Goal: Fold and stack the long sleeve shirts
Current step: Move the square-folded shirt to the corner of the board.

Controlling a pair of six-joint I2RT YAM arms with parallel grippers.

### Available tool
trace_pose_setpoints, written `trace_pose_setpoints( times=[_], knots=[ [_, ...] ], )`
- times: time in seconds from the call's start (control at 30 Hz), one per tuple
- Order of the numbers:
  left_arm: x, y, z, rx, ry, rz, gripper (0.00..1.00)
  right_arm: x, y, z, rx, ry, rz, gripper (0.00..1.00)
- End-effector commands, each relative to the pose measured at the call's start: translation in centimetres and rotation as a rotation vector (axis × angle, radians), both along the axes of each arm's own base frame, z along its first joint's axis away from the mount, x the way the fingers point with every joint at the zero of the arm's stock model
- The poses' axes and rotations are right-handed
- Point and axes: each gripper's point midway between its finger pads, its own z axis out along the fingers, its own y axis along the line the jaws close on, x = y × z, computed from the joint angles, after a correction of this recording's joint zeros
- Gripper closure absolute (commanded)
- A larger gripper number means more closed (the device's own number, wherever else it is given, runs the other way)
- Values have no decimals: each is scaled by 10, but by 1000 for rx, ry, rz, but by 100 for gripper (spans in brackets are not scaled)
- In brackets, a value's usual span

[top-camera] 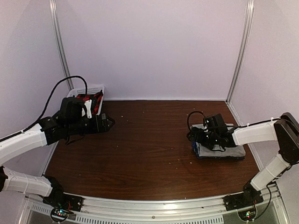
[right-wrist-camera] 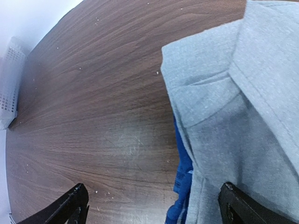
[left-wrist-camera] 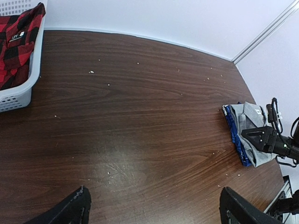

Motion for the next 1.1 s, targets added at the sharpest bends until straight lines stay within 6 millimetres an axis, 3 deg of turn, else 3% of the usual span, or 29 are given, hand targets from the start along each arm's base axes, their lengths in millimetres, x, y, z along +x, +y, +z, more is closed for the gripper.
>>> trace_pose_setpoints(
  times=[0.0,0.2,0.47,0.67,0.9,1.07],
  knots=[
    [5,-6,10,-42,-25,-6,2,-17,-34,-6,-78,21,-62,1],
    [6,-6,7,-43,-19,-3,2,-27,-44,3,-93,14,-54,0],
    [6,-14,8,-72,-10,-31,2,-23,2,28,-20,-27,59,0],
    [5,-12,8,-73,-10,-27,2,-40,39,15,5,9,108,0],
    [4,-12,7,-73,-9,-29,2,-58,54,-5,26,43,142,0],
    [5,-15,7,-77,-4,-32,2,-59,68,14,2,1,192,0]
  ],
)
